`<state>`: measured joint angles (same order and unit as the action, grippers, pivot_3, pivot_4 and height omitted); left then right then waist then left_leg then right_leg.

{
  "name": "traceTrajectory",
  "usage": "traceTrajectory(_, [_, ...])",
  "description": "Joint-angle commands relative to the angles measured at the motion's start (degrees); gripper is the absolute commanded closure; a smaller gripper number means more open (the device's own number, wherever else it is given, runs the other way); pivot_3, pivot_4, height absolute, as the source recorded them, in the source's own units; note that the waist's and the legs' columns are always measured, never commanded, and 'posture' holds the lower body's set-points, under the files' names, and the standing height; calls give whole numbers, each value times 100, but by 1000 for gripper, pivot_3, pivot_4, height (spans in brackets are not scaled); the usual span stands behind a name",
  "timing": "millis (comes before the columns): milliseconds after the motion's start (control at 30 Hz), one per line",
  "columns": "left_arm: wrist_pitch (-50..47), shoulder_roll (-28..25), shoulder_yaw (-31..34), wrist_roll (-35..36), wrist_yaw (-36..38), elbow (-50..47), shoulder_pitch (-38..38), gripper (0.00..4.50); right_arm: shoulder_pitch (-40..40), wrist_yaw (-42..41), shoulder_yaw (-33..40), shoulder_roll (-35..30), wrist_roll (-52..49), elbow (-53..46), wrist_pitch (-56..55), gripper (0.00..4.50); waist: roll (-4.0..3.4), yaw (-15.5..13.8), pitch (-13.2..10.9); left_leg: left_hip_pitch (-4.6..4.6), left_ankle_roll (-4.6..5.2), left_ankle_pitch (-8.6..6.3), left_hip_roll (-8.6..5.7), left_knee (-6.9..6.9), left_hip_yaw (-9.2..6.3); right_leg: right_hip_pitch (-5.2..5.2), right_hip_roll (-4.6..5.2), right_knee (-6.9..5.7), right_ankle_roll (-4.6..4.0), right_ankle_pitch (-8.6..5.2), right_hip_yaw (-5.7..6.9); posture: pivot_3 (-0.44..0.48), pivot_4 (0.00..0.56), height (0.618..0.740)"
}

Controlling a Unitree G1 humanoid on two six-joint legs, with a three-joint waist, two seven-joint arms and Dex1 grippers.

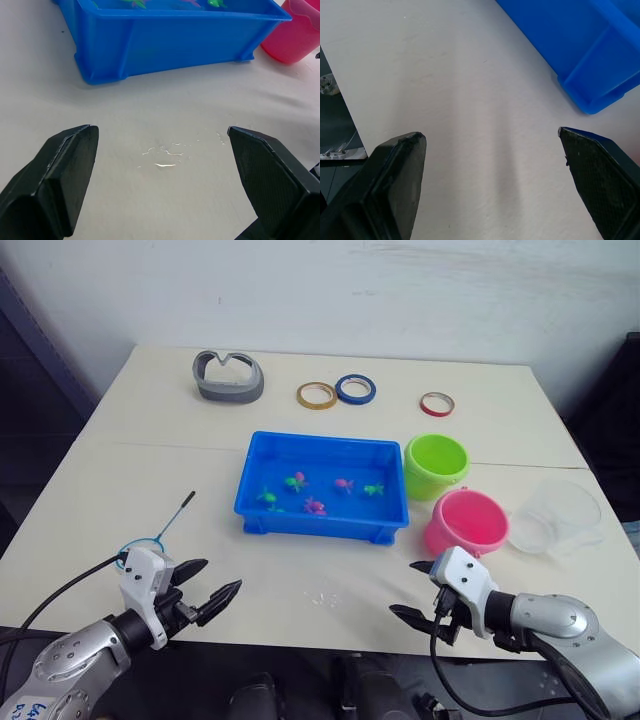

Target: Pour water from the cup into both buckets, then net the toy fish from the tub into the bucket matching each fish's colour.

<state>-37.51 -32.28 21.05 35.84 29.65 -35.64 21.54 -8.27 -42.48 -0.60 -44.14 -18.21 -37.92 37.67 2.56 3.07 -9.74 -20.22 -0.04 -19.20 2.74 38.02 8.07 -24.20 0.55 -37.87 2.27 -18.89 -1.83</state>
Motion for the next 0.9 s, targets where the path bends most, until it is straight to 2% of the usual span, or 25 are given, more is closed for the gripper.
traceTrajectory(33, [129, -37, 119, 63, 113, -236, 129, 0, -11, -24, 90, -74, -39, -155, -52, 32, 0, 0, 0, 0, 0, 0, 0, 0, 0, 0, 0, 0, 0, 0, 0, 0, 150, 738])
traceTrajectory(433, [167, -43, 176, 167, 273, -236, 209, 0, -57, -78, 123, -127, -37, -138, -77, 32, 0, 2, 0, 0, 0, -1, 0, 0, -1, 0, 0, 1, 0, 0, 0, 0, 150, 738])
traceTrajectory(567, [170, -223, 137, 250, 545, -257, 132, 0, -56, -82, 152, -129, -58, -159, -53, 32, 0, 0, 0, 0, 0, -1, 0, 0, 0, 0, 0, 0, 0, 0, 0, 0, 150, 738])
traceTrajectory(700, [343, -615, 159, 647, 1316, -50, -458, 0, -179, -96, 413, -195, -177, -309, 66, 32, -3, -34, -2, 0, 0, 0, -1, 0, 0, 0, 1, 0, -1, 0, 1, 0, 150, 738])
traceTrajectory(900, [759, -1008, -419, 488, 2178, 494, -1713, 0, -736, -129, 1653, -371, -590, -709, 510, 32, -9, -110, -5, -1, -1, -1, -2, 0, 2, 0, 0, 4, 0, 0, 2, 0, 150, 738])
